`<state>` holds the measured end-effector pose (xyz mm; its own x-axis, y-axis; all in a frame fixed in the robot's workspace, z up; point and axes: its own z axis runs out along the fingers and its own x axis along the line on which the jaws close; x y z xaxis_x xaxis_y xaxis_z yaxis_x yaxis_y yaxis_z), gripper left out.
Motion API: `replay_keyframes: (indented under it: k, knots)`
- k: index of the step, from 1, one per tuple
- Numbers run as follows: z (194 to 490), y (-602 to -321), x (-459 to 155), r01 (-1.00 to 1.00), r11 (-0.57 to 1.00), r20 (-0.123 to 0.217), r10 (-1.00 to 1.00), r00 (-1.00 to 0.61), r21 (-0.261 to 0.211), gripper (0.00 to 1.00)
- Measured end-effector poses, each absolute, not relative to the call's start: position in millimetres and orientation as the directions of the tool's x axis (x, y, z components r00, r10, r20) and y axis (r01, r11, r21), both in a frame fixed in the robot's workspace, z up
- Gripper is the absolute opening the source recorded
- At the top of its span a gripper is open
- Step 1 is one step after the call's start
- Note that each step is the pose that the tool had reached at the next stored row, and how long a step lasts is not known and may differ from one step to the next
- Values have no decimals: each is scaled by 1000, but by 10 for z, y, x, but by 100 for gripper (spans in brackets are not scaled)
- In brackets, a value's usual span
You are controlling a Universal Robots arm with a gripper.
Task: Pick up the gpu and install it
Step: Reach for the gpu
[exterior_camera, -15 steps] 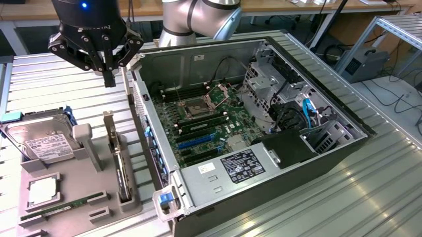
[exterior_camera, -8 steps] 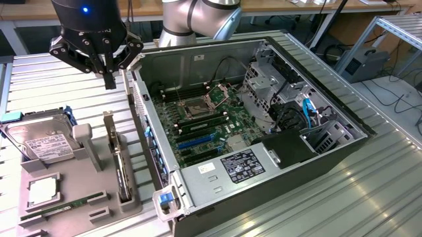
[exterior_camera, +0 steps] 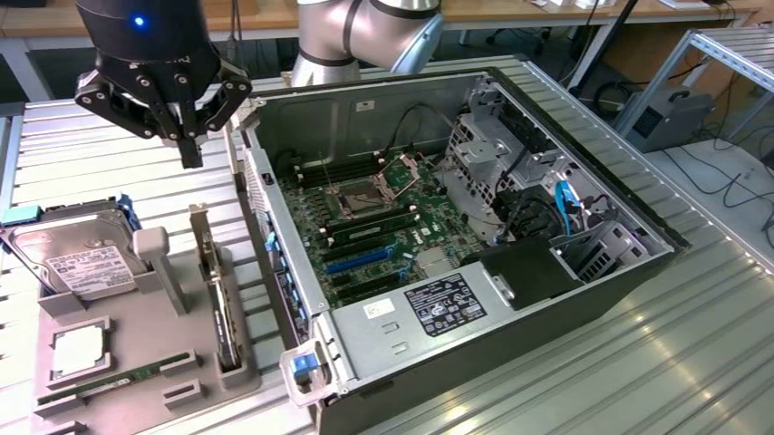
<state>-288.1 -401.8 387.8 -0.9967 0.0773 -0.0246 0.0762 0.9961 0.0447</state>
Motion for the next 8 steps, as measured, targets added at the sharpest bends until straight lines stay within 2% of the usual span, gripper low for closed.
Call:
replay_keyframes:
  k: [3, 8]
  knots:
    - [3877, -4019, -2963, 76, 996, -25, 77, -997, 45, 11]
    - [3877, -4173, -2967, 76, 996, -25, 77, -997, 45, 11]
